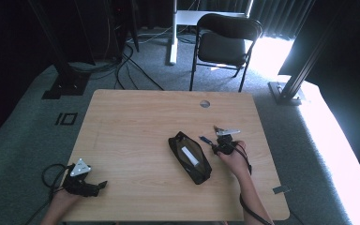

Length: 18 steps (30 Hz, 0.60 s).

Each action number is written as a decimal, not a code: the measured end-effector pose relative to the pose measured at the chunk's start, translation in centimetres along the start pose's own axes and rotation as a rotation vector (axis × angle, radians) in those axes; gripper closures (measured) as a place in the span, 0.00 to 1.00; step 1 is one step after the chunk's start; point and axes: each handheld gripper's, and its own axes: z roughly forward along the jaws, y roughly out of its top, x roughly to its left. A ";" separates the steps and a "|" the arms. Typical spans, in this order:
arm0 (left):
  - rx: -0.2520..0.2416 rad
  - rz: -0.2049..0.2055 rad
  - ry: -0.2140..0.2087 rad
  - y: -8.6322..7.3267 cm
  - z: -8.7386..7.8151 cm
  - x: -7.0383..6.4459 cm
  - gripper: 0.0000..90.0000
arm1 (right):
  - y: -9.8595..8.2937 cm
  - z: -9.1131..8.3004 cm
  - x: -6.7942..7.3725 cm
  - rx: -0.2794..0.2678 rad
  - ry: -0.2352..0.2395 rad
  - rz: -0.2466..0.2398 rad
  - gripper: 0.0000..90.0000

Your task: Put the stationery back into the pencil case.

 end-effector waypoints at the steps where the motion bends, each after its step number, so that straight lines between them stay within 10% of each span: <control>1: 0.000 0.000 0.000 0.0 0.0 0.0 0.01 | 0.1 0.1 0.1 0.002 0.004 -0.001 0.71; 12: 0.000 0.000 0.000 0.0 0.0 0.0 0.01 | 0.8 0.1 0.7 0.046 -0.026 0.003 0.88; 18: 0.000 0.000 0.000 0.0 0.0 0.0 0.01 | 1.5 -1.3 0.9 -0.018 0.001 0.067 0.88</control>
